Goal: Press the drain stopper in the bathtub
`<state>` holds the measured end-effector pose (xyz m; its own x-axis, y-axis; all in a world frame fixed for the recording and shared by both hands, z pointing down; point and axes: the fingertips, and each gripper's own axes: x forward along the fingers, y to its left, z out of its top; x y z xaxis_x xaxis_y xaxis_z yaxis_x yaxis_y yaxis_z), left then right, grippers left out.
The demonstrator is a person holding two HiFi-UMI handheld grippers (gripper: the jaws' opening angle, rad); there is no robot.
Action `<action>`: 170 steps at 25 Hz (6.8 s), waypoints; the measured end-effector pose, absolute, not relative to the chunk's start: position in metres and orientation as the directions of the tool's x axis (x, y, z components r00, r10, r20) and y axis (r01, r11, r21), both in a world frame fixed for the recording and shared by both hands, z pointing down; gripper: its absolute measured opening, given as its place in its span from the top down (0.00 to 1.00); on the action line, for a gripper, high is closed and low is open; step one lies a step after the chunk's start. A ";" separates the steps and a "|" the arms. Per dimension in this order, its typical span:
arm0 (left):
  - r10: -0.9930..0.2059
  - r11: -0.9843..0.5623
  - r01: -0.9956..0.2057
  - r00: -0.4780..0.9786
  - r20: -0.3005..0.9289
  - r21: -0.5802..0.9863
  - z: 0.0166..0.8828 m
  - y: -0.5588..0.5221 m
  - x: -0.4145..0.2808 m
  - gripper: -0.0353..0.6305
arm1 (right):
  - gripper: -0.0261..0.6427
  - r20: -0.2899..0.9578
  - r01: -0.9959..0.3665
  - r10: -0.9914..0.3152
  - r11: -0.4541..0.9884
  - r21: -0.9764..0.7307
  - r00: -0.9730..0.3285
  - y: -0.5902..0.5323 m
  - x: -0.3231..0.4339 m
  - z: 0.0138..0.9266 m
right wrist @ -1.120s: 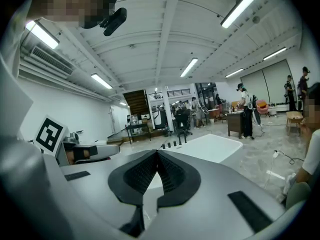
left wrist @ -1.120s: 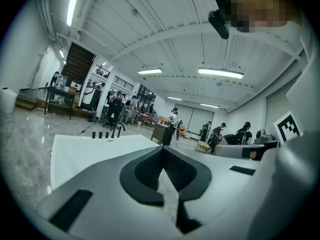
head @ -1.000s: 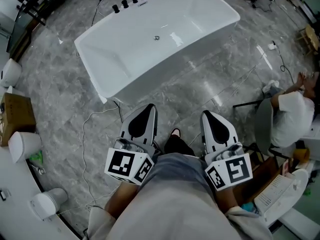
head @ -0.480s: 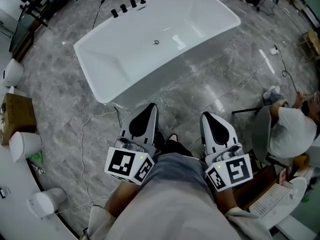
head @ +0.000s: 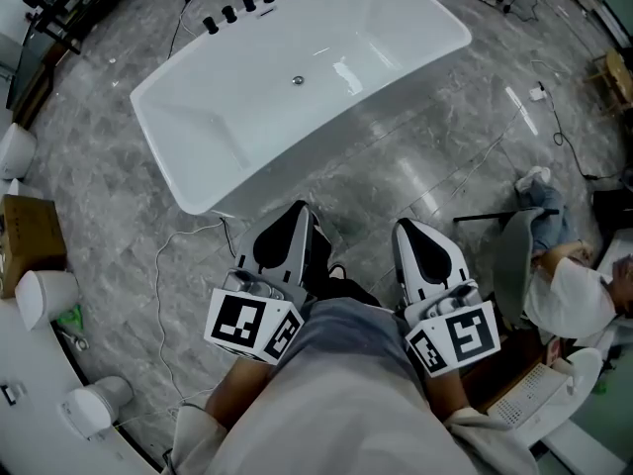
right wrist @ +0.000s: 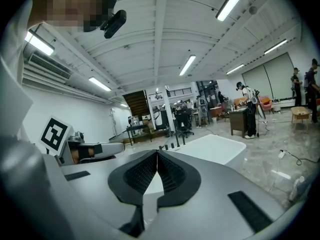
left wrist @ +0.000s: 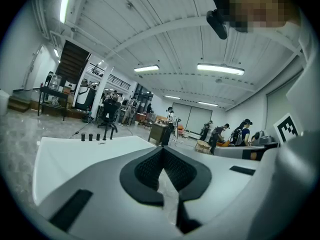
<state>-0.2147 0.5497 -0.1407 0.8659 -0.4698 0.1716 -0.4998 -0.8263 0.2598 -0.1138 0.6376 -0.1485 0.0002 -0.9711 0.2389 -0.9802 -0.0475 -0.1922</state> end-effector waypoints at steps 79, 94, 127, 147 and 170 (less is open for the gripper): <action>-0.628 -0.714 -0.657 0.754 0.192 0.242 -0.136 0.176 -0.001 0.95 | 0.93 0.259 -0.975 -0.951 0.124 -0.184 -0.170 0.245 0.129 -0.141; -0.724 -0.600 -0.756 0.652 0.226 0.261 -0.123 0.136 -0.025 0.95 | 0.93 0.310 -0.955 -0.911 0.219 -0.198 -0.273 0.192 0.126 -0.124; -0.713 -0.520 -0.802 0.598 0.367 0.295 0.103 0.095 -0.007 0.95 | 0.93 0.579 -0.878 -0.700 0.475 -0.059 -0.417 0.024 0.100 0.204; -0.648 -0.426 -0.852 0.523 0.554 0.305 0.345 -0.021 0.027 0.95 | 0.93 0.662 -0.824 -0.594 0.563 -0.064 -0.457 -0.085 0.093 0.419; -0.573 -0.473 -0.838 0.526 0.628 0.270 0.529 -0.058 0.016 0.95 | 0.94 0.846 -0.724 -0.408 0.688 0.039 -0.342 -0.133 0.079 0.667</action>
